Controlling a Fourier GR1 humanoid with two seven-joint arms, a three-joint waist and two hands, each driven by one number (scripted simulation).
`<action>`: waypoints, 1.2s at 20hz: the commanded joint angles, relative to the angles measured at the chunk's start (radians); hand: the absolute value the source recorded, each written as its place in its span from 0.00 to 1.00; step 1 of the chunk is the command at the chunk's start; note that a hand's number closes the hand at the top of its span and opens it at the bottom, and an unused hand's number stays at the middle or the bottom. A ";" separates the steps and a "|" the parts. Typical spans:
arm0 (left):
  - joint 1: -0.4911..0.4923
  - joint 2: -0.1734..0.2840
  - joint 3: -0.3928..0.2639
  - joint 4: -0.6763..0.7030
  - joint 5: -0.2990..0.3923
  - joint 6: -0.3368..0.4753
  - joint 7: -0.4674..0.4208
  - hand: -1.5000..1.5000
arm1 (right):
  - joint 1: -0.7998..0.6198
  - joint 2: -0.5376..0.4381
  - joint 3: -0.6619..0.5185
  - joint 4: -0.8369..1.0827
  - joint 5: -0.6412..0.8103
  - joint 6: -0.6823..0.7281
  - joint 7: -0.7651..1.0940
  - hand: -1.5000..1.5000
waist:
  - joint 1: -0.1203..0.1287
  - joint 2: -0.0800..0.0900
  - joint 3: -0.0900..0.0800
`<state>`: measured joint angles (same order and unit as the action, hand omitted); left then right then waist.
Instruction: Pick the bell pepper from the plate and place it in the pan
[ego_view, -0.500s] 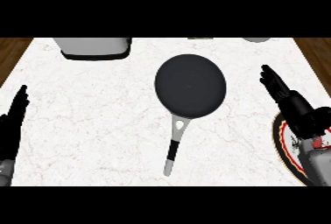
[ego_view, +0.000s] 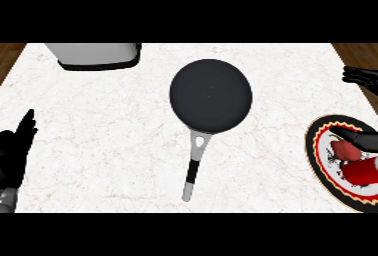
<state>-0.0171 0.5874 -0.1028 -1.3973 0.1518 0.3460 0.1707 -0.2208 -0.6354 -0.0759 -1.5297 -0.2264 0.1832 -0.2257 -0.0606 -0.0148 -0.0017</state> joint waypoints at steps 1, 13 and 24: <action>-0.001 -0.011 0.016 0.022 0.041 -0.025 0.028 0.50 | 0.068 0.123 -0.198 0.124 -0.165 -0.104 -0.104 1.00 | -0.004 0.019 0.010; -0.102 -0.040 0.024 0.109 0.024 -0.107 0.038 0.50 | 0.343 -0.145 -0.319 0.134 0.024 0.190 -0.490 0.00 | 0.041 0.013 0.000; -0.066 -0.053 0.011 0.101 -0.001 -0.103 0.019 0.50 | 0.350 -0.404 -0.177 -0.122 0.416 0.086 -0.053 0.00 | 0.063 0.015 -0.002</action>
<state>-0.0933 0.5455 -0.0875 -1.3084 0.1599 0.2471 0.2067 0.1278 -0.9783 -0.3042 -1.5589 0.0900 0.2740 -0.4295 -0.0057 -0.0012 -0.0033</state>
